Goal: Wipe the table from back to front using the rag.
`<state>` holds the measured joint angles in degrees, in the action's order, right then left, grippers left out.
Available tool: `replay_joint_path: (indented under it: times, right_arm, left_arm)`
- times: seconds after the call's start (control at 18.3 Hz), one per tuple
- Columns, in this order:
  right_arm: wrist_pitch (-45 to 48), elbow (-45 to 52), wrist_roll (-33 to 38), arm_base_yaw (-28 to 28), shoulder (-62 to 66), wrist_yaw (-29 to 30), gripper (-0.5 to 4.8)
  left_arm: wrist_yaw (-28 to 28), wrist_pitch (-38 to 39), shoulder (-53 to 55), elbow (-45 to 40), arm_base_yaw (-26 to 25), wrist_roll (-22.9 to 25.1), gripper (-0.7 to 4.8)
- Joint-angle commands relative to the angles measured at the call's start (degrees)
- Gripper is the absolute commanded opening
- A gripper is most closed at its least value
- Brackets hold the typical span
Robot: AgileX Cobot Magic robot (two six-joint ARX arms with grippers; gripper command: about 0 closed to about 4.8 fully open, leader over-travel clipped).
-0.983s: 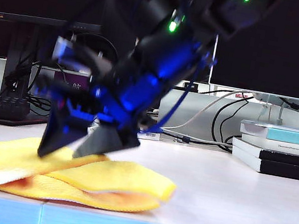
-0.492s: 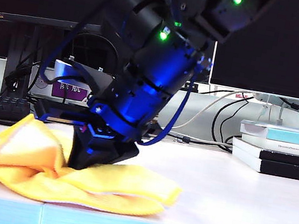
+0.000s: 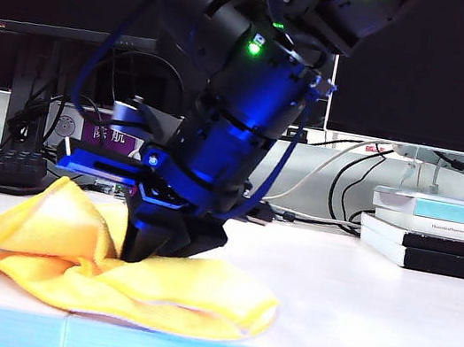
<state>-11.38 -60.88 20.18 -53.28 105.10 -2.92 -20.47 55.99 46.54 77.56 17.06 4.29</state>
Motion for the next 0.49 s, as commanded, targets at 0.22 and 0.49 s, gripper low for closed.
replay_joint_path:
  times: [0.22,0.49]
  right_arm:
    - [-13.77,1.36,18.40,0.26,1.33,-7.89,-0.08]
    - [-12.83,1.36,21.31,0.42,1.36,-11.34,-0.08]
  left_arm:
    - [-0.33,-0.11,-0.02,0.26,0.02,0.22,-0.06]
    - [-0.39,0.31,-0.02,0.26,0.02,0.22,-0.06]
